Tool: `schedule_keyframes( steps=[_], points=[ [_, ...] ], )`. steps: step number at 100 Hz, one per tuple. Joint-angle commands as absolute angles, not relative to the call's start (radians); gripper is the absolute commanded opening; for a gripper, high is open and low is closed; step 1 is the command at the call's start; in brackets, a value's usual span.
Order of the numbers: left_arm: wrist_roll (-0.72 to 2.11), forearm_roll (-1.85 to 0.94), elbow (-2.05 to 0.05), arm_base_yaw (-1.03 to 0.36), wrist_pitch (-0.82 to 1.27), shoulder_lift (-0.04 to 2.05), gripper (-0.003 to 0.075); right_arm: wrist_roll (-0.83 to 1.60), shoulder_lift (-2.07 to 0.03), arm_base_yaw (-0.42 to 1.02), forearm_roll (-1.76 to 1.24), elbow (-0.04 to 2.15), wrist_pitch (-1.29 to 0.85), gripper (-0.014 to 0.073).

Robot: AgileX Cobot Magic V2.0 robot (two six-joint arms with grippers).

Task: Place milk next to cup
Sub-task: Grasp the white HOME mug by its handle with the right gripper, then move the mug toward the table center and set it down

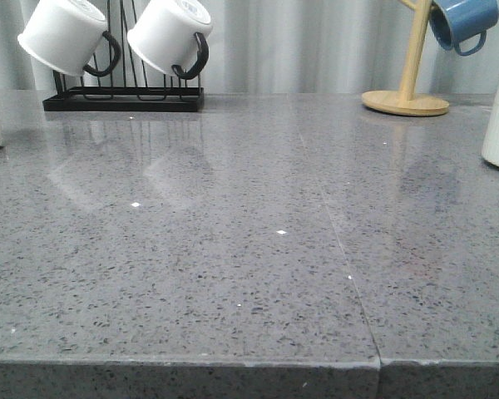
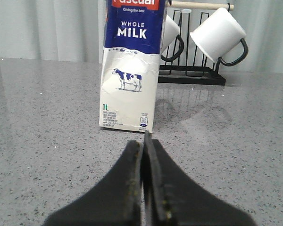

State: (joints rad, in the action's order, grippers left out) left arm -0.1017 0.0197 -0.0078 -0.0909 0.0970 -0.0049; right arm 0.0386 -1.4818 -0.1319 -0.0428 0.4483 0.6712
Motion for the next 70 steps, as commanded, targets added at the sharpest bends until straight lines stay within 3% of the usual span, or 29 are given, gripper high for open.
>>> schedule_keyframes(
  steps=[1,32,70],
  points=[
    [-0.108,0.022,0.054,-0.089,0.026,-0.034,-0.0020,0.023,-1.421,-0.114,-0.031,0.492,0.723,-0.0066],
    [-0.108,0.022,0.054,-0.089,0.026,-0.034,-0.0020,0.023,-1.413,0.091,0.030,0.561,0.726,-0.0066],
    [-0.108,0.022,0.054,-0.089,0.026,-0.034,-0.0020,0.023,-1.606,0.307,0.030,0.730,0.726,-0.0066]
  ],
)
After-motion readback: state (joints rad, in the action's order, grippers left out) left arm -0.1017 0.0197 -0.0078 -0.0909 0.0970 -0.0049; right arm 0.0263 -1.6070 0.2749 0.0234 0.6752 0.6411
